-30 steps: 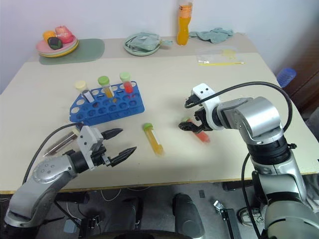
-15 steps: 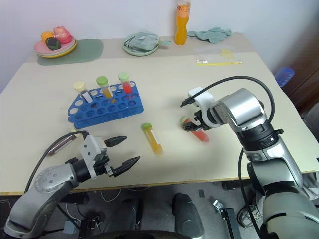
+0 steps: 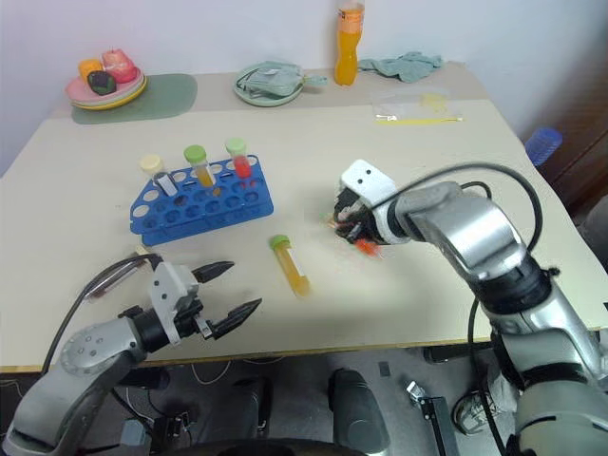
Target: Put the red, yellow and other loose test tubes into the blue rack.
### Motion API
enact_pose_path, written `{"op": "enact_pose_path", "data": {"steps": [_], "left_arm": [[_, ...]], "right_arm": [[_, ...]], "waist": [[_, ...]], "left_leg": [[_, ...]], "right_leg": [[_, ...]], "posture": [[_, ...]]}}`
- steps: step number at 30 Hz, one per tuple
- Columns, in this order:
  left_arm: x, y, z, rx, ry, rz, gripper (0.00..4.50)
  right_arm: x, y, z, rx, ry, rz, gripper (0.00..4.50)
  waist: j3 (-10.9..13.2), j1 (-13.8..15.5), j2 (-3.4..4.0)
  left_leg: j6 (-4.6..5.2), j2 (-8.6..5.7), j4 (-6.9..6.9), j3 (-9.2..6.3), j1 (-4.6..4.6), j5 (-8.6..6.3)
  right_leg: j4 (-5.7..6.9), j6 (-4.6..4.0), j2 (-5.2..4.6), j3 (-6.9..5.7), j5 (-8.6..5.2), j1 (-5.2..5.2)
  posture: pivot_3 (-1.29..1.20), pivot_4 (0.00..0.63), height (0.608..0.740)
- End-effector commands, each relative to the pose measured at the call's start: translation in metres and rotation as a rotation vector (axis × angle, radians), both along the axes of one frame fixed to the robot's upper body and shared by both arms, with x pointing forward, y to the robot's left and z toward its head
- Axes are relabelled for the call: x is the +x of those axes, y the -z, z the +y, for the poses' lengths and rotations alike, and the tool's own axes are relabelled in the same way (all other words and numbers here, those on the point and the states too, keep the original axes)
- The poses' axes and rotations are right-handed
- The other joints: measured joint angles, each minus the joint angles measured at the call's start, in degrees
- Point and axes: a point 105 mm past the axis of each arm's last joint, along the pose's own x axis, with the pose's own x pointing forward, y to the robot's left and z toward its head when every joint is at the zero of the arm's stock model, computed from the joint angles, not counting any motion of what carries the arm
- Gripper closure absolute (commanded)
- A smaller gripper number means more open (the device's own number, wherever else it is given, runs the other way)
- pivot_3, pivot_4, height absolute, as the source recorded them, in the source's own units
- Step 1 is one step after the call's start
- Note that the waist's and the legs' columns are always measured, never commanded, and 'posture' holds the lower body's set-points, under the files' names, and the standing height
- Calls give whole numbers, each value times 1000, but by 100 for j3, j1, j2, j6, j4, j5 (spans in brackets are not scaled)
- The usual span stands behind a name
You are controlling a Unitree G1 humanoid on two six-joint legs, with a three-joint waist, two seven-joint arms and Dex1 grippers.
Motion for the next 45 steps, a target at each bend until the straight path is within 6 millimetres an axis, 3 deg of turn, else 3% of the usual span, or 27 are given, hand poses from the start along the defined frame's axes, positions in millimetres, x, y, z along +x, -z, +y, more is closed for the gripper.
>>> {"op": "enact_pose_path", "data": {"steps": [1,3,5,9,15,32,45], "left_arm": [[22,-15,32,-46,-207,-95,0],[32,-17,45,-45,-299,-131,0],[37,-19,50,-64,-341,-152,0],[38,-22,54,-73,-379,-177,0],[30,-28,62,-58,-427,-187,0],[32,-43,52,-60,-422,-192,0],[27,-33,54,-60,-421,-174,0]], "right_arm": [[-4,-53,54,453,-146,-207,3746],[9,-65,77,684,-102,-214,3746],[21,-69,92,780,-60,-263,3746],[35,-62,118,845,-35,-372,3746],[58,-37,144,825,42,-364,3746],[68,-14,167,792,58,-373,3746],[57,6,170,830,39,-373,3746]], "waist": [[0,-54,1],[2,-77,4],[-1,-65,1],[-5,26,-6],[-4,-10,-4],[-3,-16,-2],[-2,-15,-1]], "left_leg": [[0,3,-3,4,7,0],[-1,12,3,4,14,2],[-6,12,8,-5,19,5],[-8,0,8,-5,9,5],[-11,0,-5,0,6,6],[-12,3,-5,-1,9,7],[-12,3,-4,-2,9,7]], "right_leg": [[2,0,4,4,1,1],[18,-7,17,6,5,-2],[28,-11,18,3,7,2],[20,-10,0,0,9,3],[21,-11,-3,3,9,-15],[29,-13,4,3,9,-14],[29,-13,3,3,9,-13]], "posture": [[0,150,740],[0,150,740],[0,150,740],[0,150,740],[0,150,740],[0,150,740],[0,150,740]]}}
